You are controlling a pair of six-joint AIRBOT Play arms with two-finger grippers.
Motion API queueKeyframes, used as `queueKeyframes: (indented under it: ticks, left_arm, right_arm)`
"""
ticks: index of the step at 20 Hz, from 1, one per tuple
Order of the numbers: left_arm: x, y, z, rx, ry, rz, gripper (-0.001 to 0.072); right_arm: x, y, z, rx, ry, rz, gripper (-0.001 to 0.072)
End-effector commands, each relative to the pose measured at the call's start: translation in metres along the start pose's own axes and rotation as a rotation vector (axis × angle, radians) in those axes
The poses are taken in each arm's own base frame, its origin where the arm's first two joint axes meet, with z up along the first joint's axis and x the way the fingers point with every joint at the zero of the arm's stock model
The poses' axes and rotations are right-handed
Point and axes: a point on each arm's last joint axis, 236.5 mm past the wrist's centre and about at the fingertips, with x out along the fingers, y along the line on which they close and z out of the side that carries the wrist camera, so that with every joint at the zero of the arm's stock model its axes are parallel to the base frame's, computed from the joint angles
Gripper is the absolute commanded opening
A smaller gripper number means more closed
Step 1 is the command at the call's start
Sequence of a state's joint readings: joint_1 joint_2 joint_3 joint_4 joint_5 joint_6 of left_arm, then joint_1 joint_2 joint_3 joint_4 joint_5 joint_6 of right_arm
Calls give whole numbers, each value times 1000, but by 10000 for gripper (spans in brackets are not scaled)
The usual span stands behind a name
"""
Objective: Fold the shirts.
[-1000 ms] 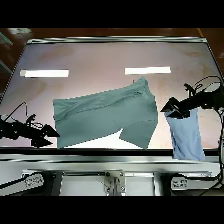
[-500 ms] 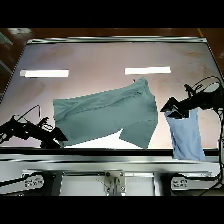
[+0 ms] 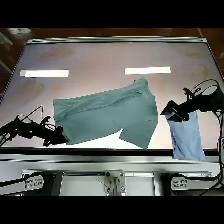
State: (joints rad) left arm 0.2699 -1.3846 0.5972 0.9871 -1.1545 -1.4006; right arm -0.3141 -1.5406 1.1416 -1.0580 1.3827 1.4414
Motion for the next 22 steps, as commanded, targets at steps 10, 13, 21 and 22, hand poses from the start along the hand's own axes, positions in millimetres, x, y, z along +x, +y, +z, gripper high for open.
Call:
queueKeyframes:
  ticks: [10,13,21,22]
  left_arm:
    - [-21,-10,17,98,-137,6,39]
    - [-24,-12,19,105,-151,5,39]
    - [-189,-114,75,403,-627,-27,37]
    - [-241,-143,71,480,-762,-34,37]
  right_arm:
    - [67,-4,15,65,-94,25,669]
    - [83,7,25,43,-132,0,375]
    - [-61,137,40,-419,-411,188,60]
    - [-113,168,38,-508,-543,202,60]
